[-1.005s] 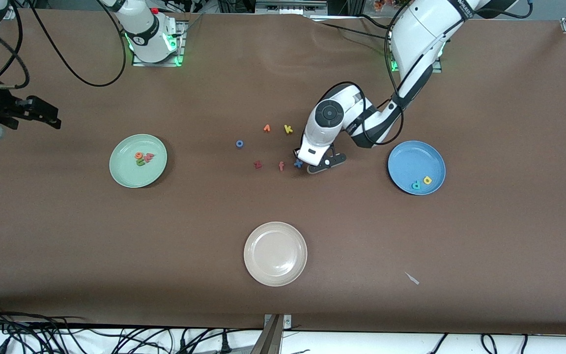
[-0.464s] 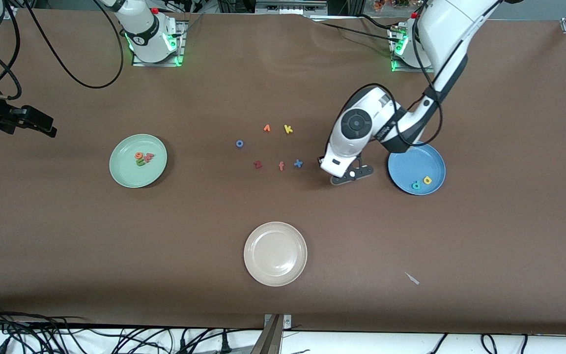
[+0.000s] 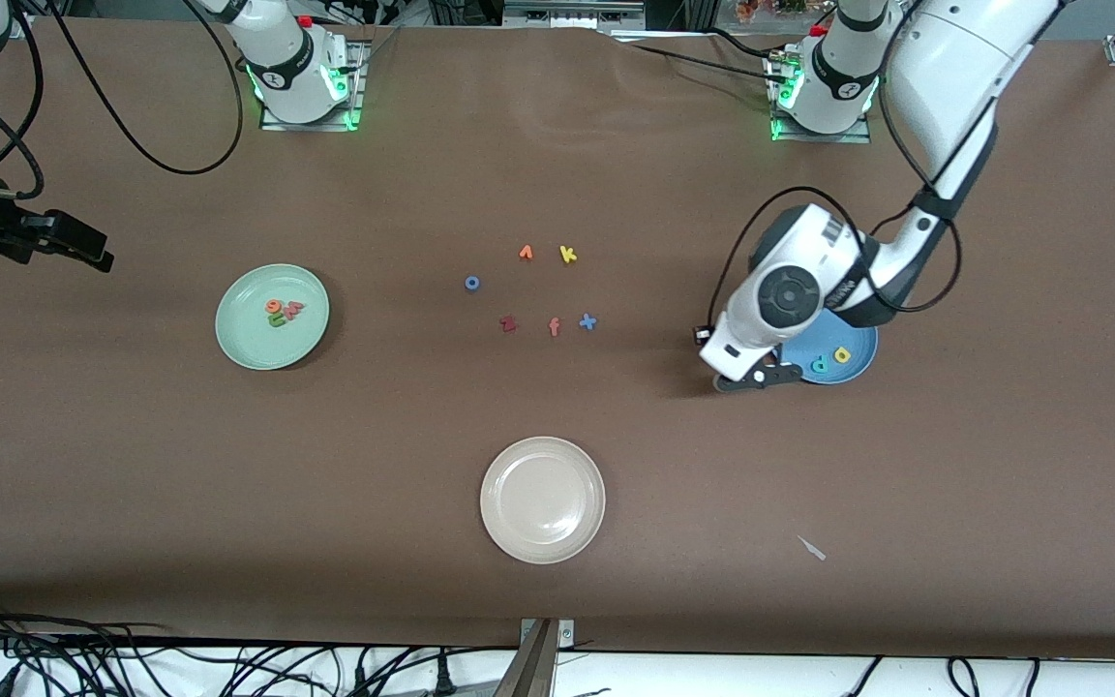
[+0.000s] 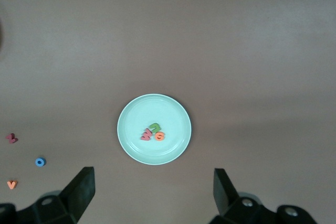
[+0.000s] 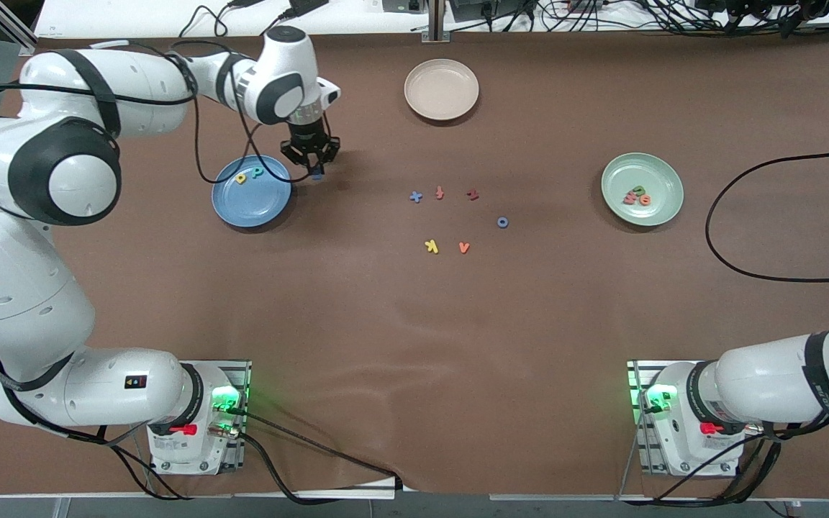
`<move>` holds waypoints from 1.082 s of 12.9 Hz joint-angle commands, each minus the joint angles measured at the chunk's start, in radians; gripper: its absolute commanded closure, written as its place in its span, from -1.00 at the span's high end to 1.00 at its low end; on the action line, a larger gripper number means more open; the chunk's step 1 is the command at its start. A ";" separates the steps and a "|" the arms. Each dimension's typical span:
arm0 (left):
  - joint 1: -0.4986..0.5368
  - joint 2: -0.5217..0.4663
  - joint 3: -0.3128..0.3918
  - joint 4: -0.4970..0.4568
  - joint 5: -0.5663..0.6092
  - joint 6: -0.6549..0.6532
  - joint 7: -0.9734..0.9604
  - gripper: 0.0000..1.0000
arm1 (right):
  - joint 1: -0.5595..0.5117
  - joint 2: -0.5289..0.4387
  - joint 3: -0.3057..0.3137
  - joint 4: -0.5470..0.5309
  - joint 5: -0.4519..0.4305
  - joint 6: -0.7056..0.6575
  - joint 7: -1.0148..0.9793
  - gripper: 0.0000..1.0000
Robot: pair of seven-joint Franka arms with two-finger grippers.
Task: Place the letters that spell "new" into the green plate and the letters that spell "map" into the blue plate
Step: 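Carry the blue m onto the blue plate and open the left gripper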
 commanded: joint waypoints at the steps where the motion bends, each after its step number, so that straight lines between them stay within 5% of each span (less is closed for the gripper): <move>1: 0.080 -0.033 -0.008 -0.020 0.014 -0.040 0.154 -0.77 | -0.005 -0.009 0.008 0.001 0.002 0.003 0.013 1.00; 9: 0.232 -0.007 -0.005 -0.059 0.017 -0.100 0.475 -0.49 | -0.005 -0.004 0.009 0.001 0.006 0.004 0.013 1.00; 10: 0.232 -0.007 -0.005 -0.065 0.017 -0.102 0.483 -0.35 | -0.003 -0.006 0.009 0.001 0.006 0.004 0.013 0.99; 12: 0.232 -0.010 -0.005 -0.062 0.022 -0.103 0.510 0.44 | -0.003 -0.004 0.009 0.002 0.006 0.006 0.013 1.00; 14: 0.229 -0.030 -0.008 -0.036 0.026 -0.126 0.514 0.80 | -0.002 -0.004 0.011 0.002 0.006 0.006 0.013 1.00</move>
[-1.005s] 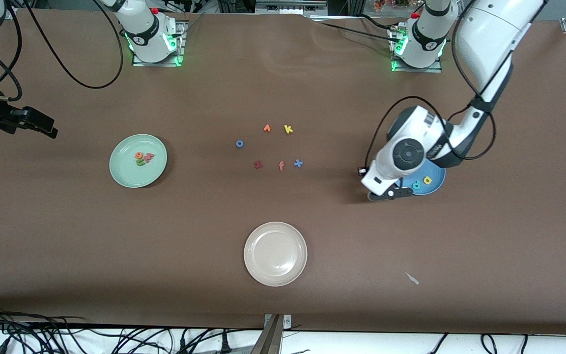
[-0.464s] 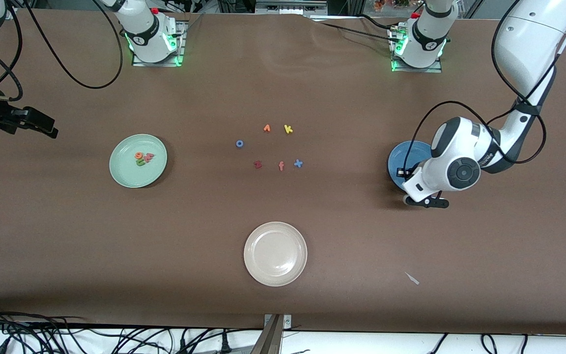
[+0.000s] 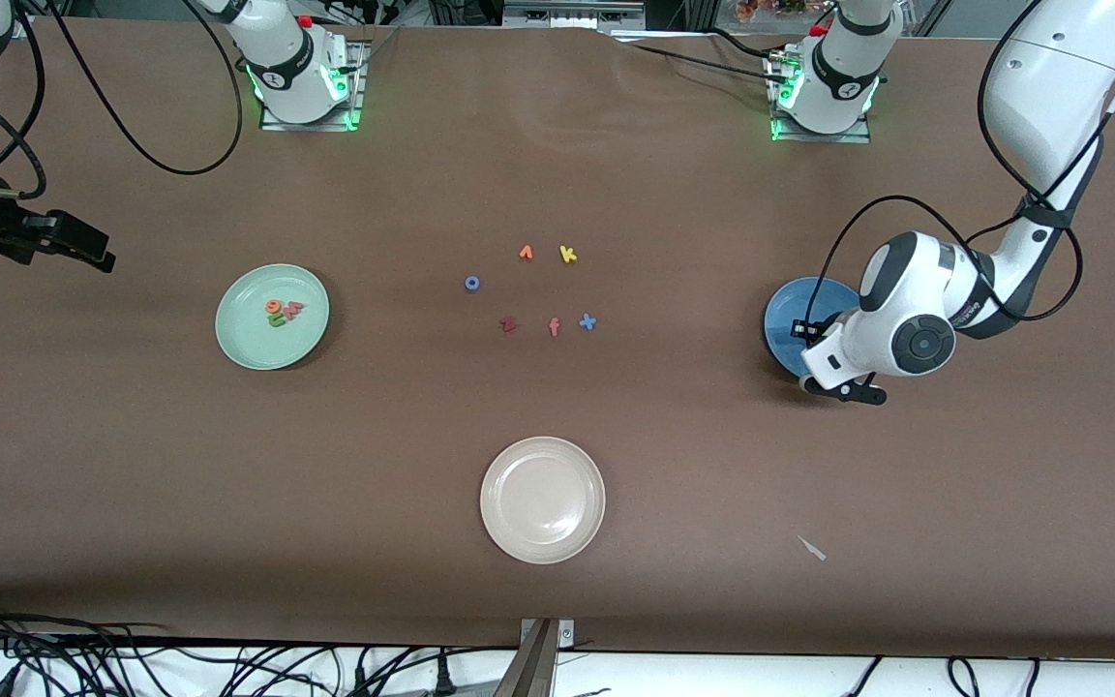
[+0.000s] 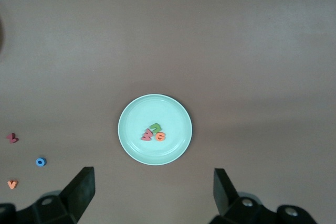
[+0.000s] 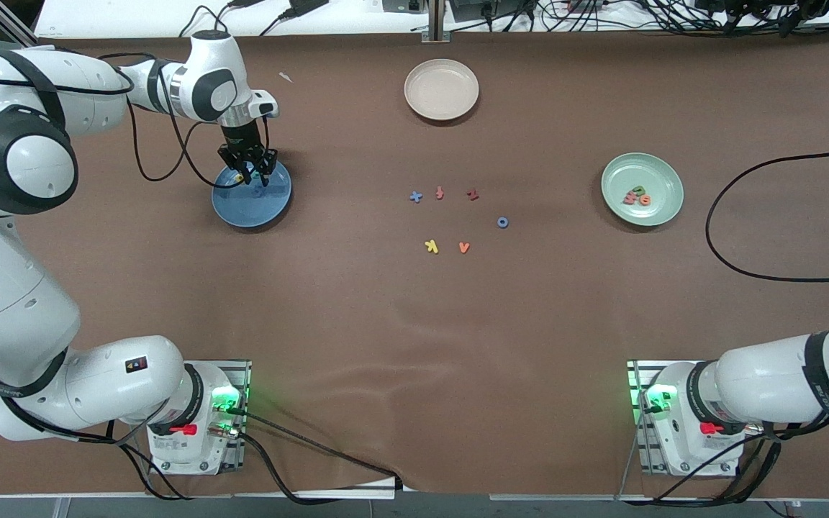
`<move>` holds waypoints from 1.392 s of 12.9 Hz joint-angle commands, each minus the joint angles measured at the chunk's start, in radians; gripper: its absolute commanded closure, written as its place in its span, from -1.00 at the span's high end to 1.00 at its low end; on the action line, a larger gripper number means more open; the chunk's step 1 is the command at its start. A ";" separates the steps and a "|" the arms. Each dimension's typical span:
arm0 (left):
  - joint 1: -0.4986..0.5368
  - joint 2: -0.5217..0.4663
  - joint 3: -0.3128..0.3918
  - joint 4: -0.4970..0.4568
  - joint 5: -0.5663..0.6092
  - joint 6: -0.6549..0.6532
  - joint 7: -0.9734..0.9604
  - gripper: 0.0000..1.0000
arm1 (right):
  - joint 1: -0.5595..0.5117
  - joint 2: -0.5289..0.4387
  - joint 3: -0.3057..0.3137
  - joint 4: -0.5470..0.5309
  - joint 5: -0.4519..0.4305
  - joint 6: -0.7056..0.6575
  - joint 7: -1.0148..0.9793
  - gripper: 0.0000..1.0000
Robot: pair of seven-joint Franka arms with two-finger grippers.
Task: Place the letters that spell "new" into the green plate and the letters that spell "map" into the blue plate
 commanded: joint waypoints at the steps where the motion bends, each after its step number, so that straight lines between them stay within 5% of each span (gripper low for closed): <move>1: 0.001 -0.055 -0.013 0.050 0.026 -0.056 0.025 0.98 | -0.003 -0.005 0.008 0.002 0.006 0.003 0.012 0.99; 7: -0.009 -0.086 -0.094 0.484 0.012 -0.458 0.023 0.99 | -0.003 -0.005 0.006 0.002 0.011 0.001 0.012 1.00; 15: -0.010 -0.088 -0.096 0.609 0.011 -0.453 0.043 0.99 | -0.003 -0.005 0.003 0.005 0.010 -0.002 0.014 0.99; 18: -0.116 -0.088 0.034 0.650 -0.032 -0.453 0.109 0.99 | -0.004 -0.009 0.003 0.007 0.008 -0.023 0.006 0.99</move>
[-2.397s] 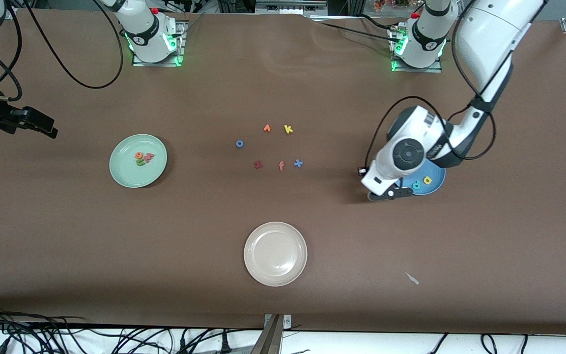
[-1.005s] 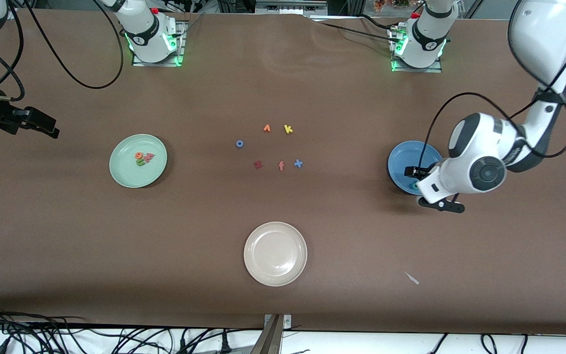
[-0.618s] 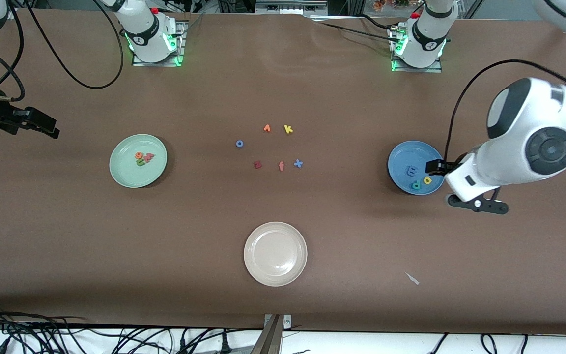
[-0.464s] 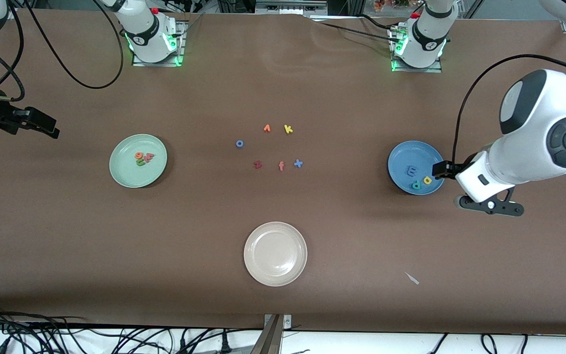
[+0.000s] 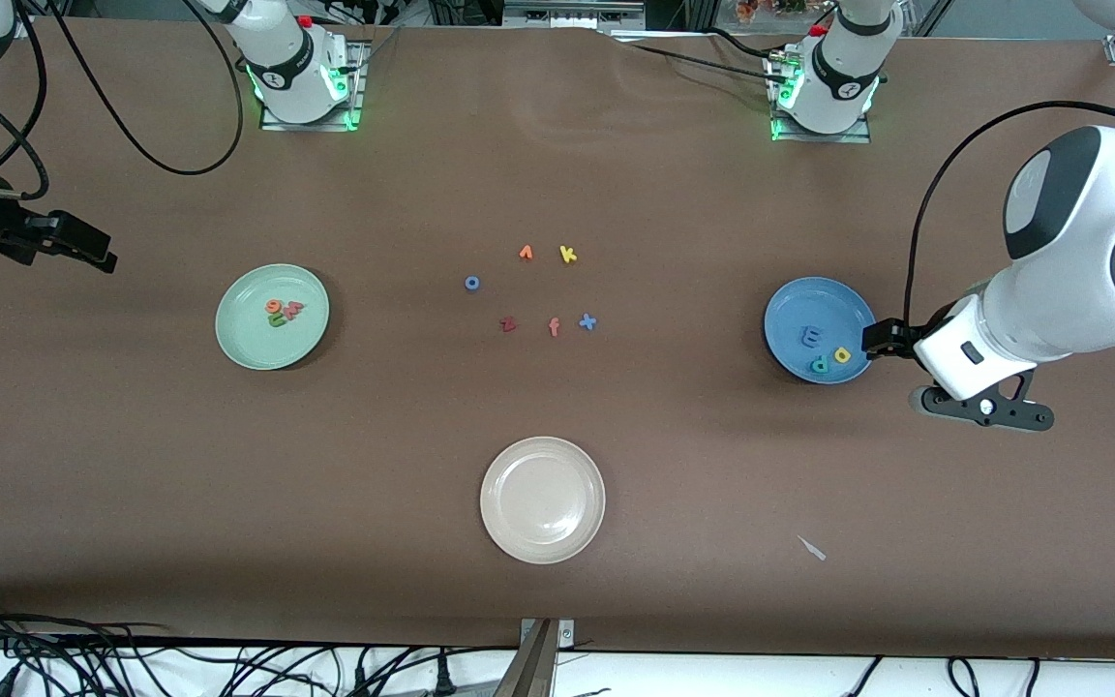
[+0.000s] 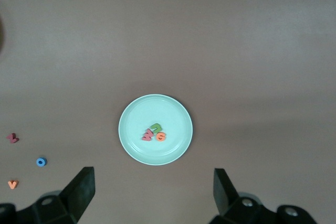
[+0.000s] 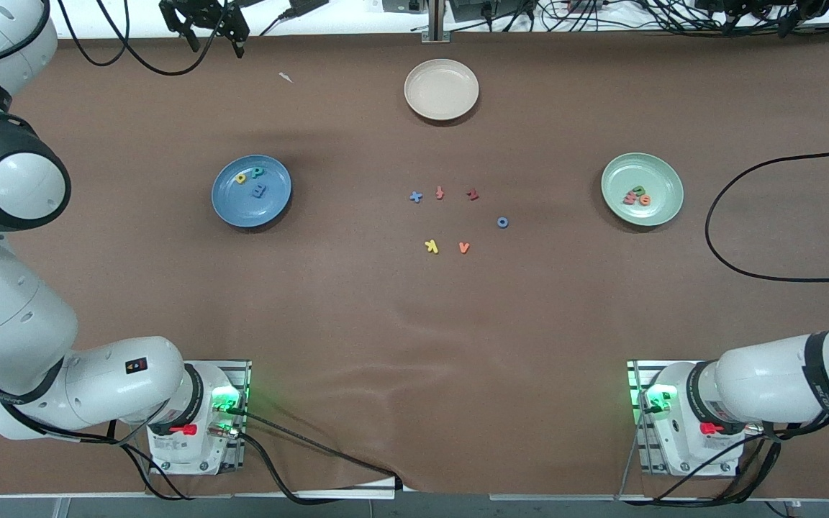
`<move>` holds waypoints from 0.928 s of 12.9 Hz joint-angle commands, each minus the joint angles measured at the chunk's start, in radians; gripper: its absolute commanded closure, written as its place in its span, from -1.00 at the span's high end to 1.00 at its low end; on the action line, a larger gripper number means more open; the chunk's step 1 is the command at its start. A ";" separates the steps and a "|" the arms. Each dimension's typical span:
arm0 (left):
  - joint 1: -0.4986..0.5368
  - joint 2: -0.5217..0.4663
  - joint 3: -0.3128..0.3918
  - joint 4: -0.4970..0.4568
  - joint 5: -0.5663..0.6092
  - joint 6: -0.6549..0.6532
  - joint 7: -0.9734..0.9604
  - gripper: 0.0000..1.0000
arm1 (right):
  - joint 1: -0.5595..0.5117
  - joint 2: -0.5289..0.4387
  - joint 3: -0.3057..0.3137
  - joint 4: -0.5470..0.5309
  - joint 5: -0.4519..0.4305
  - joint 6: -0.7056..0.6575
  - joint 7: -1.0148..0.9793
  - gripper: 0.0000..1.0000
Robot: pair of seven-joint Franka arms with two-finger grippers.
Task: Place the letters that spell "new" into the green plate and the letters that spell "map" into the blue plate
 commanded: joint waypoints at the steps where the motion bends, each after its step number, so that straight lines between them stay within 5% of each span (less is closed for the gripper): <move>1: -0.109 0.014 0.147 0.070 -0.100 -0.018 0.057 0.99 | -0.003 -0.007 0.002 0.008 0.008 -0.020 0.002 0.99; 4: -0.184 -0.029 0.293 0.076 -0.241 -0.017 0.126 0.99 | -0.005 -0.007 0.002 0.008 0.009 -0.022 0.010 0.99; 12: -0.184 -0.034 0.310 0.081 -0.234 -0.009 0.219 0.99 | -0.003 -0.007 0.002 0.008 0.003 -0.022 0.010 0.99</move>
